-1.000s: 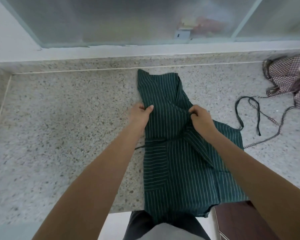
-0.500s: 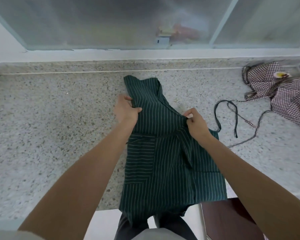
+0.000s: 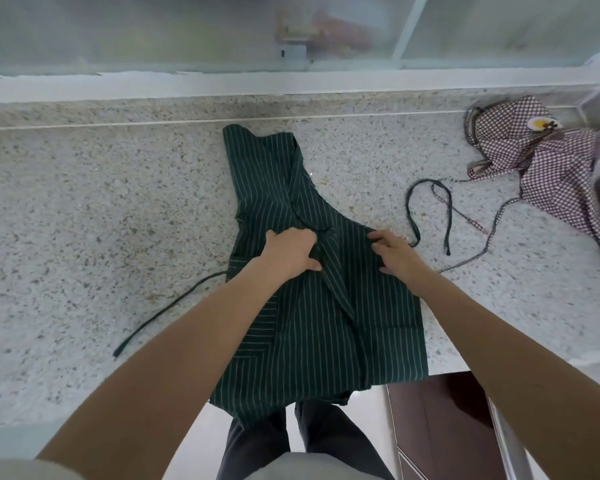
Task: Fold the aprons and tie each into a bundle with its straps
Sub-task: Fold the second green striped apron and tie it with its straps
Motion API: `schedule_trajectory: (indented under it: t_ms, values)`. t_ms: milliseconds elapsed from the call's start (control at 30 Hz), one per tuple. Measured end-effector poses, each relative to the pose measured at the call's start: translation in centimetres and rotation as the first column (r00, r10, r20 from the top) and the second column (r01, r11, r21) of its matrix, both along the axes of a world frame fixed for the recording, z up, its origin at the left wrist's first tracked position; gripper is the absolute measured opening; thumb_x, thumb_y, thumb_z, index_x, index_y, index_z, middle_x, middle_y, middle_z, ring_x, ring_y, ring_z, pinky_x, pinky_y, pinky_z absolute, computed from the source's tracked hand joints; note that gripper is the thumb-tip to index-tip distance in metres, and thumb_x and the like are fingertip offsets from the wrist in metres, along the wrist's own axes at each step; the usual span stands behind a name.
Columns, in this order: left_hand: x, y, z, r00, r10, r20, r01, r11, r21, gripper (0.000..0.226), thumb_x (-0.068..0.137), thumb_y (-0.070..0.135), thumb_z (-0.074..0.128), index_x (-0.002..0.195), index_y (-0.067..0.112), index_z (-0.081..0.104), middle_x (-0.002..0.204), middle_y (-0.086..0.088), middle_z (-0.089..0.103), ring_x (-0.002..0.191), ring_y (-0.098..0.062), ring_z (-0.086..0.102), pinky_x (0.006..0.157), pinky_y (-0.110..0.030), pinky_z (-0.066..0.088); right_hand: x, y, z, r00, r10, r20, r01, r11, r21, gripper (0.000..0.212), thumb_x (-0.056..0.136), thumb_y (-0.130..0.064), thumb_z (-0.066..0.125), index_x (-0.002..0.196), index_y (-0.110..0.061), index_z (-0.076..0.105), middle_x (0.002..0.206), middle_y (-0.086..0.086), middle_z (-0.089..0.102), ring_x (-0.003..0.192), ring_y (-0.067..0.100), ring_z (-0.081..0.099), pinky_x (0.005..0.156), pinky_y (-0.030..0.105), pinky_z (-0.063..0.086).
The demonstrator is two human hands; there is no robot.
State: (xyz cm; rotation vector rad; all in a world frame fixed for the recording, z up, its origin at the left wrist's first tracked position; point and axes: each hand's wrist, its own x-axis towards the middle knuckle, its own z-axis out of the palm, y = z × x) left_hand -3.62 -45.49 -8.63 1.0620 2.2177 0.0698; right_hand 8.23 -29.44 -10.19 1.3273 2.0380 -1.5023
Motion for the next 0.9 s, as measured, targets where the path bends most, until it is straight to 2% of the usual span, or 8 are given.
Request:
schedule_trajectory:
  t_ms: [133,333,467,567,667,733,800,900]
  values:
    - [0.8,2.0,1.7,0.965,0.028,0.26,-0.118,0.934,0.337,0.017,0.089,0.026,0.062,0.077,0.015,0.059,0.076,0.001,0.059,0.078,-0.02,0.058,0.068,-0.028,0.041,0.8,0.9,0.2,0.992,-0.103,-0.069,0.087,0.977,-0.196,0.029,0.103,-0.02,0.034,0.124,-0.02,0.054,0.135,0.003,0.047,0.125,0.015,0.042,0.093,0.035,0.044]
    - [3.6,7.0,2.1,0.897,0.14,0.42,-0.329,0.846,0.42,0.018,0.091,0.016,0.06,0.081,0.002,0.062,0.077,-0.011,0.061,0.068,-0.024,0.065,0.056,-0.021,0.048,1.4,1.1,-0.3,0.965,-0.231,-0.125,0.167,0.906,-0.388,0.04,0.101,-0.044,0.032,0.12,-0.02,0.058,0.122,0.005,0.06,0.117,0.017,0.052,0.096,0.034,0.045]
    - [4.2,8.2,0.0,0.855,0.178,0.487,-0.364,0.875,0.319,0.023,0.094,0.011,0.053,0.086,-0.006,0.065,0.083,-0.019,0.064,0.078,-0.029,0.062,0.074,-0.035,0.049,2.5,2.2,-0.5,0.936,-0.287,-0.203,0.132,0.822,-0.554,0.06,0.095,-0.061,0.016,0.112,-0.025,0.061,0.116,0.002,0.063,0.11,0.015,0.057,0.089,0.031,0.047]
    - [4.5,8.1,-0.1,0.773,0.107,0.625,-0.311,0.923,0.226,0.031,0.086,-0.008,0.046,0.111,0.0,0.063,0.103,-0.008,0.061,0.092,-0.014,0.054,0.087,-0.029,0.043,3.0,2.4,-0.4,0.902,-0.371,-0.218,0.159,0.758,-0.633,0.052,0.095,-0.057,0.031,0.111,-0.02,0.063,0.107,0.001,0.069,0.103,0.016,0.063,0.084,0.031,0.051]
    - [4.3,7.9,-0.1,0.748,0.197,0.634,-0.428,0.873,0.233,0.051,0.078,-0.013,0.04,0.119,0.009,0.059,0.121,-0.006,0.059,0.11,-0.015,0.053,0.101,-0.032,0.042,3.5,2.2,-1.7,0.917,-0.286,-0.278,0.159,0.902,-0.402,0.029,0.09,-0.028,0.062,0.112,-0.009,0.063,0.109,0.012,0.068,0.107,0.029,0.061,0.091,0.042,0.051]
    - [3.6,8.1,-0.7,0.841,0.282,0.462,-0.474,0.795,0.378,0.046,0.081,-0.014,0.035,0.112,0.008,0.061,0.122,-0.01,0.059,0.109,-0.016,0.053,0.1,-0.027,0.04,3.8,2.4,-2.2,0.918,-0.259,-0.3,0.224,0.963,-0.148,0.022,0.085,-0.01,0.067,0.106,-0.01,0.062,0.109,0.013,0.065,0.108,0.034,0.059,0.09,0.043,0.051]
    - [3.0,8.8,-1.6,0.957,0.196,0.213,-0.272,0.86,0.432,0.047,0.088,-0.012,0.031,0.124,0.008,0.053,0.133,-0.01,0.051,0.12,-0.02,0.046,0.104,-0.029,0.034,3.9,2.6,-2.3,0.933,-0.162,-0.321,0.171,0.985,-0.001,0.031,0.085,-0.006,0.065,0.114,-0.015,0.059,0.121,0.008,0.06,0.115,0.028,0.055,0.096,0.044,0.047]
    - [2.8,10.4,-2.7,0.995,-0.096,-0.023,0.098,0.972,0.214,0.044,0.099,0.006,0.034,0.141,0.019,0.036,0.141,-0.005,0.042,0.127,-0.024,0.037,0.105,-0.042,0.029,3.9,2.5,-2.1,0.959,0.031,-0.282,0.018,0.985,0.17,0.034,0.091,-0.007,0.057,0.123,-0.017,0.057,0.13,-0.001,0.054,0.117,0.013,0.048,0.1,0.03,0.04]
